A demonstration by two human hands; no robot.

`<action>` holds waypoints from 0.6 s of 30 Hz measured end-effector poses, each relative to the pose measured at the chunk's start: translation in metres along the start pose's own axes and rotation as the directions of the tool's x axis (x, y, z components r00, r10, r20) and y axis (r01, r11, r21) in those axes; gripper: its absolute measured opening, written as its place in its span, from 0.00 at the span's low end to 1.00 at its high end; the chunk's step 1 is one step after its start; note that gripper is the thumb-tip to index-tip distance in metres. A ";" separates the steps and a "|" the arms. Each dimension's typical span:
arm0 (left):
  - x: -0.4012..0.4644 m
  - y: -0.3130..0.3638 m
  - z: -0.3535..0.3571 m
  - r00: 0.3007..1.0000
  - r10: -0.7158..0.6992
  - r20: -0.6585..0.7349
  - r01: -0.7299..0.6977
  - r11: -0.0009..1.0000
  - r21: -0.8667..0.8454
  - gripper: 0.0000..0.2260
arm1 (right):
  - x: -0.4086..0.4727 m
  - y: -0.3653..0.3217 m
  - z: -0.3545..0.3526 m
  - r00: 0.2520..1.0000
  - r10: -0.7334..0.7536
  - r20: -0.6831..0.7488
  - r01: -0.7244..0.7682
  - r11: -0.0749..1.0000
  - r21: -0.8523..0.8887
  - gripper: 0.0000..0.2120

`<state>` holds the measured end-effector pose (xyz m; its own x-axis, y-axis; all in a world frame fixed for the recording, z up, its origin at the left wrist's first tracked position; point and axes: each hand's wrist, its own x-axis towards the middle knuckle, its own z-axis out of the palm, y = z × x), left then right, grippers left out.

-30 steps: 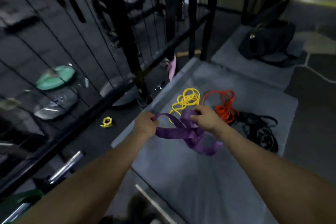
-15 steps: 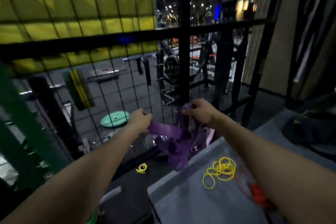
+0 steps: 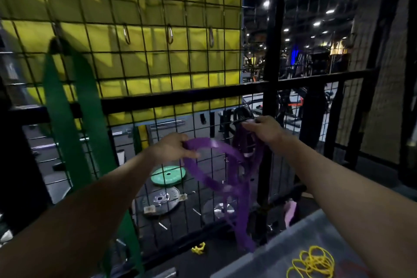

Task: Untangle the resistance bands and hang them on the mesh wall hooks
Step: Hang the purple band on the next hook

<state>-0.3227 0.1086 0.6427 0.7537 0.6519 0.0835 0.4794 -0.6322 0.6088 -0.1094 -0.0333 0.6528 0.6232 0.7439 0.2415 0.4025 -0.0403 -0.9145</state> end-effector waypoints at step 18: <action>-0.001 0.053 -0.060 0.936 0.101 -0.336 -0.223 0.910 -0.348 0.13 | -0.005 -0.031 0.027 0.989 0.095 0.113 -0.029 0.875 -0.483 0.16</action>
<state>-0.3253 0.0997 0.7217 0.6029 0.6873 0.4051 0.1114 -0.5753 0.8103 -0.1434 -0.0181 0.6714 0.5788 0.8073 0.1151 0.6579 -0.3789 -0.6509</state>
